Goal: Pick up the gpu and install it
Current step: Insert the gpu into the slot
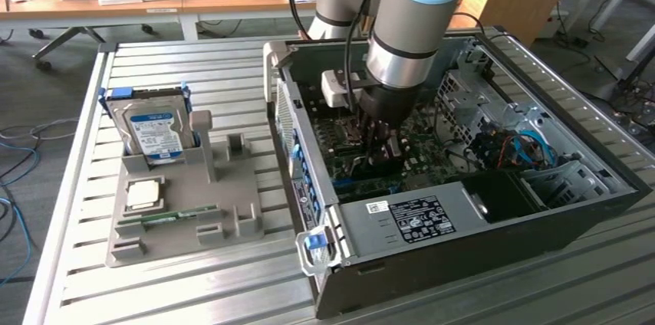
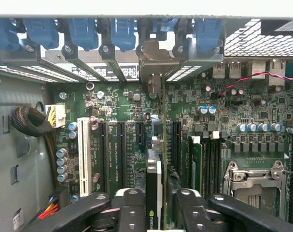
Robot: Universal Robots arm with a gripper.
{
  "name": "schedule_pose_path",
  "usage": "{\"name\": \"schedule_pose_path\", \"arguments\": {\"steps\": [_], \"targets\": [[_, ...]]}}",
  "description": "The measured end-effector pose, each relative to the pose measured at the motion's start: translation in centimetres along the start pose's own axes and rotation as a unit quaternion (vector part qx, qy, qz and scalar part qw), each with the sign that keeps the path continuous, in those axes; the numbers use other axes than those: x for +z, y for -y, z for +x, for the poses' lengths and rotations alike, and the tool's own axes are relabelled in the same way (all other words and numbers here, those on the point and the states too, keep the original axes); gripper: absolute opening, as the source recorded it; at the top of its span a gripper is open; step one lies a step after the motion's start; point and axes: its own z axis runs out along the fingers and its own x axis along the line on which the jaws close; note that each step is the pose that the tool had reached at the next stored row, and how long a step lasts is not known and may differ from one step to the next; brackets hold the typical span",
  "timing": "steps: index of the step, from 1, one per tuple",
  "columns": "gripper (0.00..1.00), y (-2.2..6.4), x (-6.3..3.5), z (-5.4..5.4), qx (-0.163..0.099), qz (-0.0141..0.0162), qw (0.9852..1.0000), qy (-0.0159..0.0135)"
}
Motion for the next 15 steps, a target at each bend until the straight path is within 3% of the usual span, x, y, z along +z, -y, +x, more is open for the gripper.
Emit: {"name": "schedule_pose_path", "arguments": {"steps": [15], "targets": [[0.33,0.01,-0.31,-0.19,0.0,0.0001,1.0,0.0001]]}}
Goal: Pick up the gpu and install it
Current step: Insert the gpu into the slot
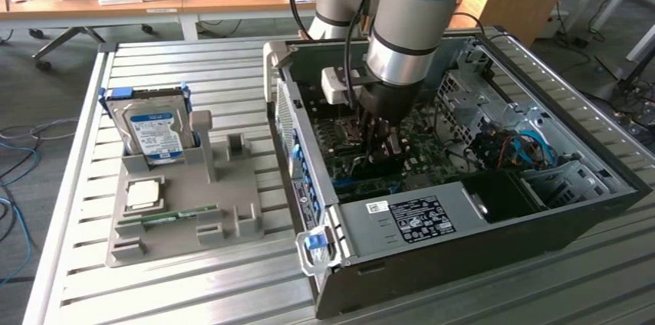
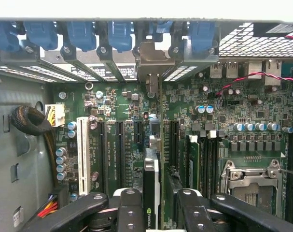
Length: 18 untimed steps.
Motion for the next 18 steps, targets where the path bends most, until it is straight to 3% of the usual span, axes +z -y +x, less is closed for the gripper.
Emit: {"name": "schedule_pose_path", "arguments": {"steps": [4,6,18], "targets": [[0.33,0.0,0.0,0.0,0.0,0.0,1.0,-0.0001],[0.26,0.0,-0.01,0.01,0.0,0.0,1.0,-0.0002],[0.26,-0.03,0.0,-0.01,0.0,0.0001,1.0,0.0]]}}
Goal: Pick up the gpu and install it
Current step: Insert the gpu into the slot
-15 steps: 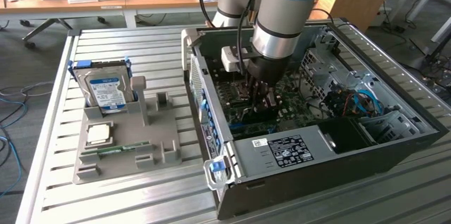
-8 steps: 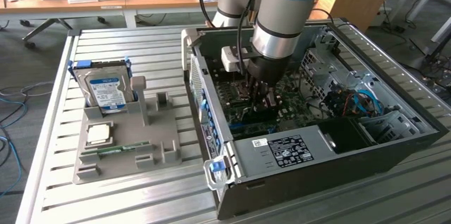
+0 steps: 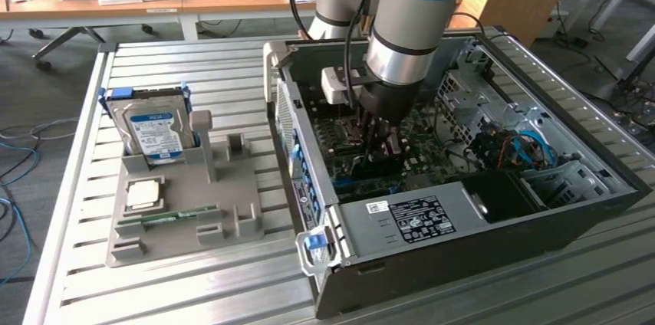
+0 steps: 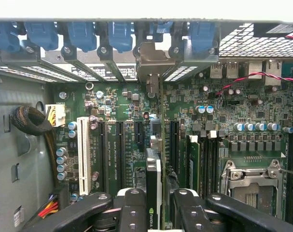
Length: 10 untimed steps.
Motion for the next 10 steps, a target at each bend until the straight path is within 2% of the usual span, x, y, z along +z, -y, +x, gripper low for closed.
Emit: {"name": "schedule_pose_path", "arguments": {"steps": [10], "targets": [[0.26,-0.37,0.24,0.03,0.0,0.0016,1.0,0.0]]}}
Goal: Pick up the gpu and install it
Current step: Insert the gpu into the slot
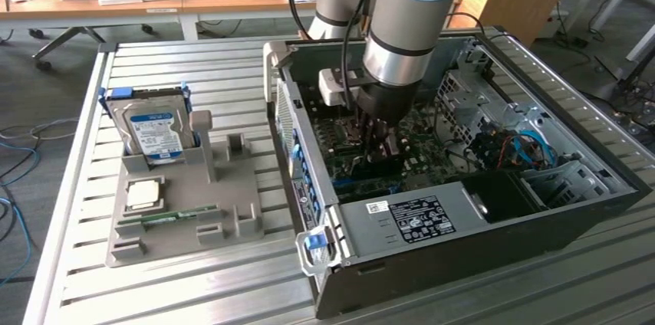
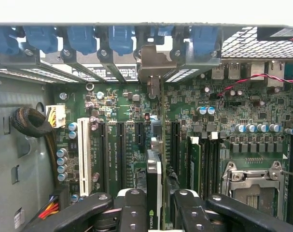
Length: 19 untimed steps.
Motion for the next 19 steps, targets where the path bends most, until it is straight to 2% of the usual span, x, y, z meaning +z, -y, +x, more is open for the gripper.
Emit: {"name": "schedule_pose_path", "arguments": {"steps": [6,7,9,12,13,15,16,17,19], "targets": [[0.26,-0.03,0.01,-0.01,0.0,0.0001,1.0,0.0001],[0.26,-0.06,0.04,-0.03,0.001,-0.0005,1.0,0.0009],[0.27,-0.07,0.09,-0.03,0.001,0.0005,1.0,0.001],[0.45,-0.03,0.02,-0.01,0.0,0.0001,1.0,0.0002],[0.45,-0.03,0.01,-0.01,0.0,0.0001,1.0,0.0001],[0.56,-0.03,0.02,-0.01,0.0,0.0001,1.0,0.0002],[0.56,-0.03,0.01,-0.01,0.0,0.0001,1.0,0.0001],[0.63,-0.03,0.01,-0.01,0.0,0.0001,1.0,0.0001],[0.63,-0.03,0.01,-0.01,0.0,0.0001,1.0,0.0001]]}}
